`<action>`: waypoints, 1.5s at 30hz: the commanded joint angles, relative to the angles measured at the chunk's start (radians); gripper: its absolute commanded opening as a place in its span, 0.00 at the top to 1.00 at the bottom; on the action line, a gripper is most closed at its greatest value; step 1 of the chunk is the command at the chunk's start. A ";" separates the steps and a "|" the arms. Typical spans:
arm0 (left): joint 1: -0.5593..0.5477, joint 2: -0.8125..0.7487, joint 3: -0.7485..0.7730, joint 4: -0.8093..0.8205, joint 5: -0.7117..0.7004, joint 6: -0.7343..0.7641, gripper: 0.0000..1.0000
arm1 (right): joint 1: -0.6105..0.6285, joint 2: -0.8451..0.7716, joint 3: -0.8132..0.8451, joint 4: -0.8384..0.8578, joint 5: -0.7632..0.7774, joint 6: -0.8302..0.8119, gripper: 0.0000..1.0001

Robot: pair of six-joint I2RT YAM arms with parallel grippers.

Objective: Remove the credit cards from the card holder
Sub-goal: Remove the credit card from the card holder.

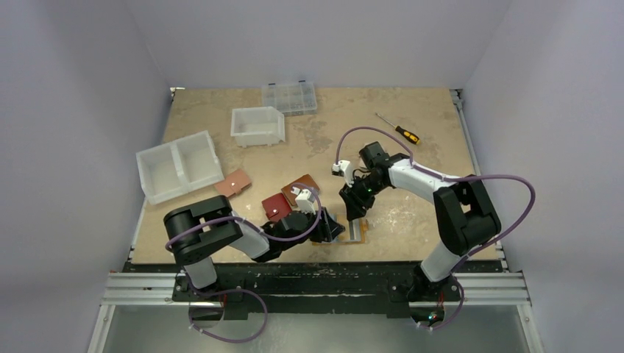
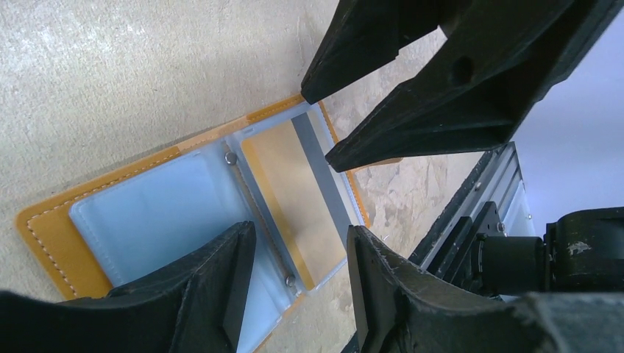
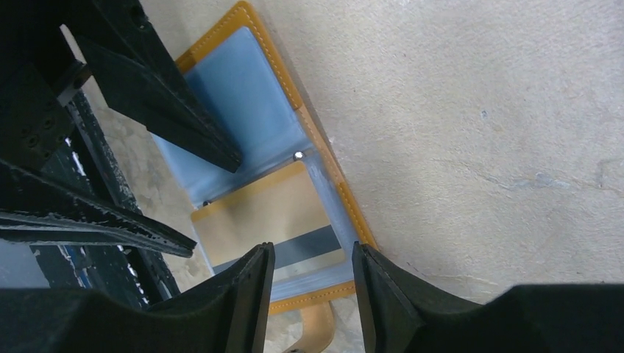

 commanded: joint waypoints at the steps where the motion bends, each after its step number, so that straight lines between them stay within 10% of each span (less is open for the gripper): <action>1: 0.005 0.010 0.001 0.053 0.013 -0.011 0.48 | -0.008 0.007 0.032 0.017 0.035 0.030 0.48; 45: 0.006 0.065 0.015 0.044 0.013 -0.027 0.48 | -0.008 -0.018 0.076 -0.081 -0.123 -0.042 0.59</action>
